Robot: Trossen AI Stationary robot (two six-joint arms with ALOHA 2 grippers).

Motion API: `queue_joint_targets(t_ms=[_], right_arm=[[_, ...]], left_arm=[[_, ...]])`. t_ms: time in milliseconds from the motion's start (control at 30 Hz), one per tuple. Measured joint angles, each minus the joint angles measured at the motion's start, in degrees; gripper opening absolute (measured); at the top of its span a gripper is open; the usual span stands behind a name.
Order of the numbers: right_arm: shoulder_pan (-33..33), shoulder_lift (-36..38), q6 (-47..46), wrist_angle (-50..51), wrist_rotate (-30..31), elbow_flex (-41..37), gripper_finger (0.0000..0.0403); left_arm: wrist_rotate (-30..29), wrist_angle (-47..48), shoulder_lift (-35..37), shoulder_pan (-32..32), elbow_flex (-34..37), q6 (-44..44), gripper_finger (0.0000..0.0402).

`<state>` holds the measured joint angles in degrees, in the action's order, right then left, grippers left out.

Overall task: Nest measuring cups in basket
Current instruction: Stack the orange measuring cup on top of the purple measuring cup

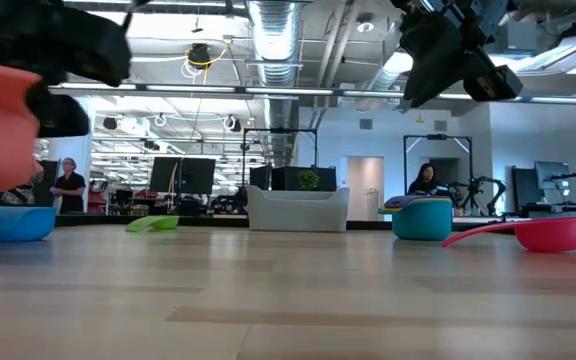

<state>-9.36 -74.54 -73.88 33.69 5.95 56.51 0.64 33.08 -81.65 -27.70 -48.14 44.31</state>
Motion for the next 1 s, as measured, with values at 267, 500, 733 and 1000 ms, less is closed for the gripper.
queue_joint_targets(t_ms=[267,500,733,1000], right_arm=[[-0.5,0.0,-1.2,-2.1,0.4,0.0,0.0068],[-0.5,-1.9,0.7,-7.4,0.4,0.1,0.0068],[-1.3,-5.2,3.6,-12.7,0.3,0.0,0.0068],[-2.0,-7.2,4.5,-13.9,1.6,0.0,0.0068]], left_arm=[[0.0,-2.5,0.0,7.7,-1.2,-10.3,0.0011],[2.2,-7.8,-4.4,12.7,-1.3,-18.6,0.0011],[3.1,-4.0,-13.0,14.9,-7.7,-26.7,0.0011],[1.0,1.7,-20.1,16.6,-16.5,-38.3,0.0011]])
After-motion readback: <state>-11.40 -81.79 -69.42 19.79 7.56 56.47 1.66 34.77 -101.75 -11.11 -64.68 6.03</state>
